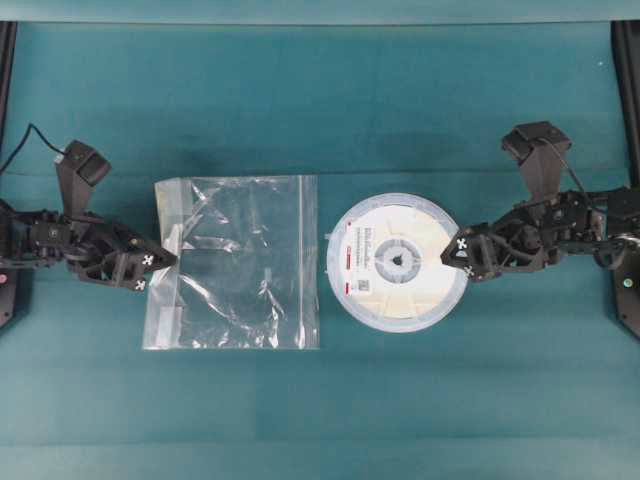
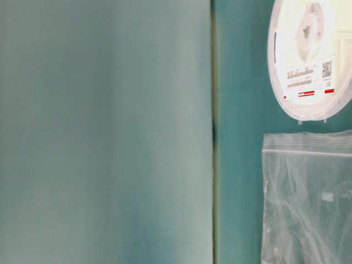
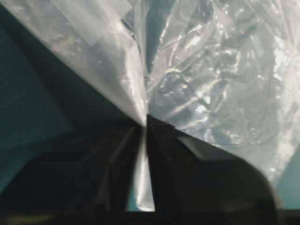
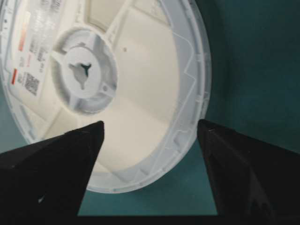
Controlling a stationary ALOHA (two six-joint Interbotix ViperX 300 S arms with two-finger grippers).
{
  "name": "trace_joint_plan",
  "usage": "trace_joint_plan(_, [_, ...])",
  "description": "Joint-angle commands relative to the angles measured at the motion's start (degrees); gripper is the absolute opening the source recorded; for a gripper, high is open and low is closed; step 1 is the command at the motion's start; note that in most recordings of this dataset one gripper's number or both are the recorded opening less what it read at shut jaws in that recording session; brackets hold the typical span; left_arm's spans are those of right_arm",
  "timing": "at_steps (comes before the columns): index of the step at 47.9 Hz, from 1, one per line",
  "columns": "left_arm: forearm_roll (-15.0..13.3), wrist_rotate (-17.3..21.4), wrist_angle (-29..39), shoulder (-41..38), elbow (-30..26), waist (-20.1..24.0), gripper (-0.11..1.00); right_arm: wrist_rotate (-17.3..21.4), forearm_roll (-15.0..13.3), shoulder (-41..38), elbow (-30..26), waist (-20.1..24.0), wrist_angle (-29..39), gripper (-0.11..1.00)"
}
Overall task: Take out the reel from the clear zip bag.
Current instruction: 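Lift and drag the empty bag leftward with the left gripper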
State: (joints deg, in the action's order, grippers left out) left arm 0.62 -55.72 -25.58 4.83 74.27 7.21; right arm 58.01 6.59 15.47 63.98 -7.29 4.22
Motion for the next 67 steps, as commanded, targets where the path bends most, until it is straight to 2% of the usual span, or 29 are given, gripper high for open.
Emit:
trace_joint_plan(1, [0.1,0.4,0.4,-0.4,-0.4,0.3,0.42,0.0,-0.1,0.8,-0.3,-0.1,0.5,0.9])
trace_joint_plan(4, [0.1,0.5,0.7,-0.4,-0.4,0.3,0.49,-0.1,-0.2,0.9,-0.3,-0.1,1.1,0.9])
trace_joint_plan(17, [0.1,0.6,8.9,2.7,-2.8,0.3,0.51,-0.3,-1.0,2.0,-0.2,-0.1,1.3,0.9])
trace_joint_plan(21, [0.2,0.6,12.7,5.0,-4.0,0.4,0.63,-0.3,-1.0,2.4,-0.1,-0.1,1.2,0.9])
trace_joint_plan(26, [0.3,0.6,16.9,7.6,-5.1,0.3,0.86,-0.3,-1.0,2.6,-0.1,-0.1,1.2,0.9])
trace_joint_plan(29, [0.3,0.6,18.4,9.1,-5.3,0.3,0.94,-0.3,-1.0,2.8,-0.1,-0.1,1.2,0.9])
trace_joint_plan(43, [0.4,0.4,20.7,15.6,-5.9,0.3,0.94,-0.5,-1.3,3.6,-0.1,-0.1,1.3,0.9])
trace_joint_plan(51, [0.5,1.4,25.3,18.4,-7.9,-0.4,0.94,-0.5,-1.5,4.3,-0.1,-0.1,1.3,0.9])
trace_joint_plan(54, [0.7,2.7,27.4,19.3,-9.1,-1.2,0.94,-0.5,-1.8,4.6,-0.1,-0.1,1.3,0.9])
trace_joint_plan(57, [0.9,5.6,29.1,20.2,-10.2,-2.2,0.94,-0.5,-1.9,4.7,-0.2,-0.1,1.3,0.9])
trace_joint_plan(67, [0.9,18.7,33.0,21.9,-12.8,-4.4,0.94,-0.5,-2.8,5.3,-0.1,-0.1,1.3,0.9])
